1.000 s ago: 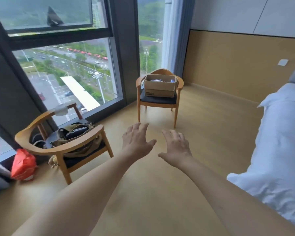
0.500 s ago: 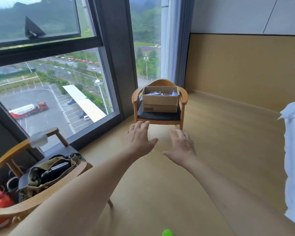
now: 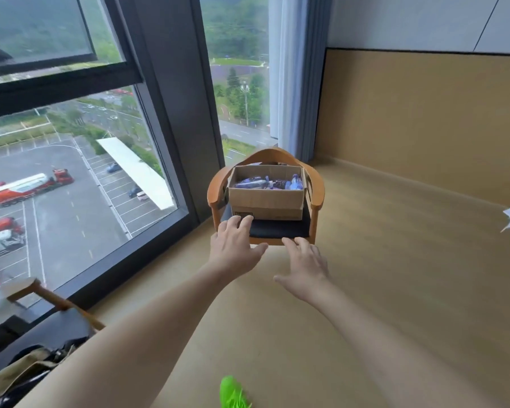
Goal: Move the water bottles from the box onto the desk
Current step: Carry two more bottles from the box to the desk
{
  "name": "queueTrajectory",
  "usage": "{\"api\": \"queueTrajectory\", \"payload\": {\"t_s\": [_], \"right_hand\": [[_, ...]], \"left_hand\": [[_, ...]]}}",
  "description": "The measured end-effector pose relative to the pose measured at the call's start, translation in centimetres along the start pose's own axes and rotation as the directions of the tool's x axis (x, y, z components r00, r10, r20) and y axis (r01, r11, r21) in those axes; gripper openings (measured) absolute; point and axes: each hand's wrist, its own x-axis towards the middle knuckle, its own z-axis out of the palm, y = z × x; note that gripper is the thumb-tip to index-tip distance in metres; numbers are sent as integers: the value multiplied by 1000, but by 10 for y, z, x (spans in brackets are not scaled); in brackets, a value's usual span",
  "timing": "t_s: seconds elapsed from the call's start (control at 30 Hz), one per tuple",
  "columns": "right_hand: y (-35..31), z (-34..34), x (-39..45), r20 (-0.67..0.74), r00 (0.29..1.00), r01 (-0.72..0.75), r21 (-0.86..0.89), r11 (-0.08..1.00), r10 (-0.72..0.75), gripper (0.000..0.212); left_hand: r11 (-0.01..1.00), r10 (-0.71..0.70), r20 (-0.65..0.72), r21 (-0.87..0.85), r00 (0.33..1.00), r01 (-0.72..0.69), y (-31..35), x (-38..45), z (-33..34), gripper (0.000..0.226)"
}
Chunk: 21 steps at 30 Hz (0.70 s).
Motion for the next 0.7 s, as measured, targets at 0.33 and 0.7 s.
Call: {"api": "queueTrajectory", "payload": {"t_s": [0.33, 0.7], "right_hand": [[2, -3, 210, -44, 997, -64, -43, 997, 62, 87], [-6, -4, 400, -13, 990, -143, -5, 990, 143, 84]], "left_hand": [[994, 82, 36, -69, 996, -80, -20, 213, 38, 73], [987, 132, 111, -110, 985, -120, -46, 415, 53, 73]]}}
